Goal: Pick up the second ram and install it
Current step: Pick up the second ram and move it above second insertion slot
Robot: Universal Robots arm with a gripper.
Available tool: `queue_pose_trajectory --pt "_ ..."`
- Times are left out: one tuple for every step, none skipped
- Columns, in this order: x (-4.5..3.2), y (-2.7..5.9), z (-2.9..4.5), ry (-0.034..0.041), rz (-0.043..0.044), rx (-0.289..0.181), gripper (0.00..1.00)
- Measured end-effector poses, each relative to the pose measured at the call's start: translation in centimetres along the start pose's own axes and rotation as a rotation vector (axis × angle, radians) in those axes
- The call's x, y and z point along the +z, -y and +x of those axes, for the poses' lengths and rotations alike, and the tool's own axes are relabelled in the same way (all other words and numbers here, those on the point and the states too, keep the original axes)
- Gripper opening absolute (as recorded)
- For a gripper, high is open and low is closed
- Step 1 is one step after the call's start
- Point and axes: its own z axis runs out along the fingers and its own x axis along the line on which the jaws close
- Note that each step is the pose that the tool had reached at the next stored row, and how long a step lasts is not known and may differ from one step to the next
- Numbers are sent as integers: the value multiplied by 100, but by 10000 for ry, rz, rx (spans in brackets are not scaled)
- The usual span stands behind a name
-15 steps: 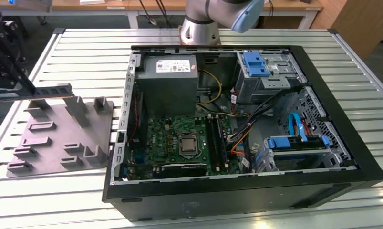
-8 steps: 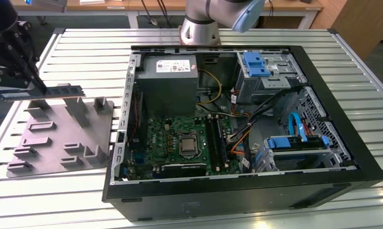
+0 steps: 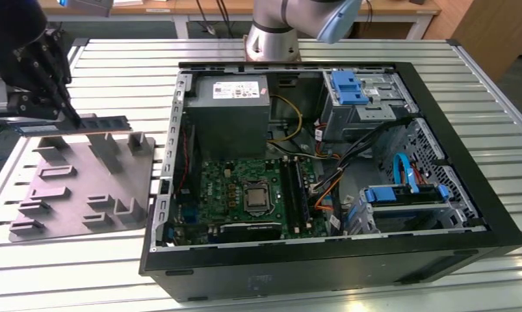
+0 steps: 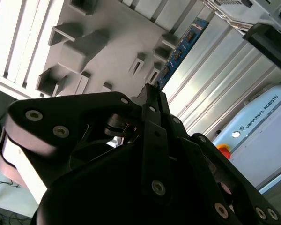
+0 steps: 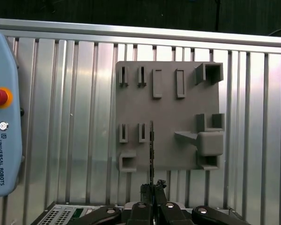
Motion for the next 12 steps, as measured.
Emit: queue_pose_trajectory --pt "0 20 1 1 0 0 14" --pt "-1 43 1 1 0 0 14" --pt "-1 66 2 1 1 0 14" --pt "-2 87 3 0 0 0 14" --pt "-2 108 4 0 0 -1 14" --pt "-3 128 4 1 1 -1 14" --pt "-3 148 5 0 0 0 14" --pt "-4 169 6 0 0 0 14" --pt "-5 190 6 0 0 -1 14" --pt "-5 212 7 0 0 0 14" --pt "-6 234 8 0 0 0 14" --pt "-6 254 8 0 0 0 14"
